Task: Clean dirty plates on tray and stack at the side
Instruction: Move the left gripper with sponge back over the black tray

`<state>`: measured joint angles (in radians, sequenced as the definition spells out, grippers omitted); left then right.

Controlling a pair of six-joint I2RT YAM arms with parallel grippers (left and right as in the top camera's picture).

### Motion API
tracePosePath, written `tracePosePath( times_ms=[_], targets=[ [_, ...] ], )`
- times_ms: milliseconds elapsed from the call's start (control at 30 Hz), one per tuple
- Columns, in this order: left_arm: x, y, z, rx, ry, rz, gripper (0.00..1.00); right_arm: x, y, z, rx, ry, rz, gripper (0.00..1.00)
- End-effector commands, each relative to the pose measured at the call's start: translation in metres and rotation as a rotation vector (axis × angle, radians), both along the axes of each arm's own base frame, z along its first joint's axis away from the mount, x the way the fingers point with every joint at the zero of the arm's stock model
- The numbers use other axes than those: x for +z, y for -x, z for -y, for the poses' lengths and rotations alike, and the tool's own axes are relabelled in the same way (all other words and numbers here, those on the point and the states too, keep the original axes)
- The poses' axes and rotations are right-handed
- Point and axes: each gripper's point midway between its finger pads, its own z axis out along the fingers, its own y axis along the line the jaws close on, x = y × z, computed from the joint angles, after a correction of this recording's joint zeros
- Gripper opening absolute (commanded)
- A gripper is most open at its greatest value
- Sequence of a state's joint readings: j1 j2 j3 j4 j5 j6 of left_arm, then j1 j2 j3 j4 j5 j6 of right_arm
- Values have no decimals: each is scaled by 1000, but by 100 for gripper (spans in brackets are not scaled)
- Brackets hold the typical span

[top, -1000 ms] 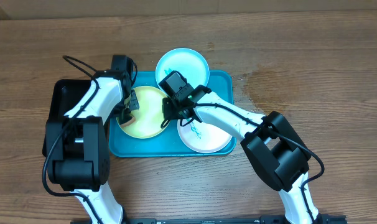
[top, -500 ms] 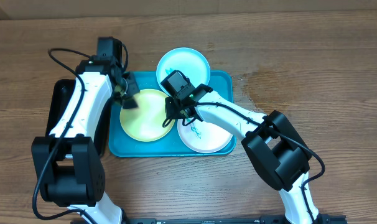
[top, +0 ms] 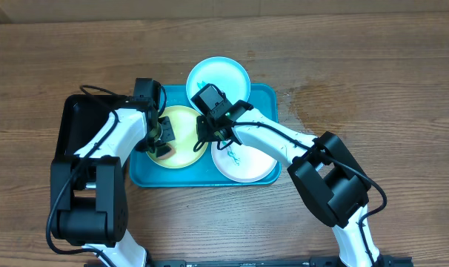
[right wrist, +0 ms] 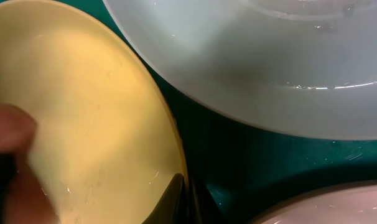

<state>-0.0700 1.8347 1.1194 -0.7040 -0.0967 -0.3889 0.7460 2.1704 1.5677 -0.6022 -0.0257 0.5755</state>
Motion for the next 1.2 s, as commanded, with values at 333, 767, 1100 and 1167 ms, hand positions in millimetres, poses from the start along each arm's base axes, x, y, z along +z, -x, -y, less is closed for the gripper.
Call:
tracePosePath(
  times_ms=[333, 767, 1100, 1167],
  targets=[
    [90, -51, -73, 177, -420, 257, 4, 2, -7, 2, 37, 21, 44, 4],
    [225, -8, -148, 439, -250, 483, 4, 130, -21, -30, 368, 251, 565, 4],
    [191, 39, -208, 658, -16, 387, 4, 265, -20, -23, 344, 832, 1095, 4],
    [190, 41, -211, 671, 4, 391, 4, 271, -16, -25, 383, 901, 1109, 4]
  ],
)
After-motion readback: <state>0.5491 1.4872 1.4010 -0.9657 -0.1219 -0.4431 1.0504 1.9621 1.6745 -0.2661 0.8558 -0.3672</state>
